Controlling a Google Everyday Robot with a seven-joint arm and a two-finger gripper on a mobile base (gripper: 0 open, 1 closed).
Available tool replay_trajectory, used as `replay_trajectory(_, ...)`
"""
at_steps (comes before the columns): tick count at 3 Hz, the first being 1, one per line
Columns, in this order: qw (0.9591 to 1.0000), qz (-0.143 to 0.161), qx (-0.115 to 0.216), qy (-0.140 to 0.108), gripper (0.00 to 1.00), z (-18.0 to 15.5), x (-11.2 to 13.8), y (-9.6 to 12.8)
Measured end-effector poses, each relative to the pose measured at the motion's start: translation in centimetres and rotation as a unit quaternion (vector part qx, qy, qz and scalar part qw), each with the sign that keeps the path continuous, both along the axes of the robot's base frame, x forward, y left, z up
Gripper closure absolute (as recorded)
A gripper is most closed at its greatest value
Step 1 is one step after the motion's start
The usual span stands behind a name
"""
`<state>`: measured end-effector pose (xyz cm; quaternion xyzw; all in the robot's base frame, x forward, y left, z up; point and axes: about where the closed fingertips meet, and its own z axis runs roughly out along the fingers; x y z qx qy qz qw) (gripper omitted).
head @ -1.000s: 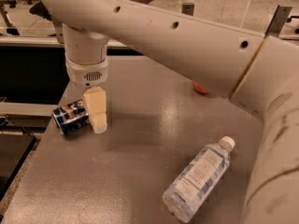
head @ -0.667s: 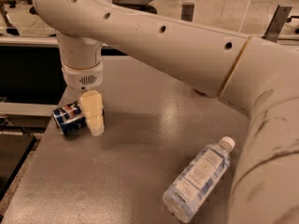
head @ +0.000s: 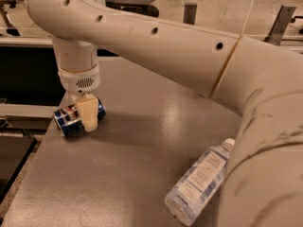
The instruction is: Pick pepsi can
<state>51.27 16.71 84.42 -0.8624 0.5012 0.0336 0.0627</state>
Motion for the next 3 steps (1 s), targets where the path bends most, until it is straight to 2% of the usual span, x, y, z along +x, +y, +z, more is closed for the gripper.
replay_trajectory(1, 1.0, 0.005, 0.004, 0.001, 0.62, 1.0, -0.2, -0.1)
replay_trajectory(2, 0.9998, 0.011, 0.018, 0.0, 0.86, 3.6, -0.3, -1.1)
replay_trajectory(3, 0.9991, 0.017, 0.038, 0.002, 1.0, 6.8, 0.0, -2.6)
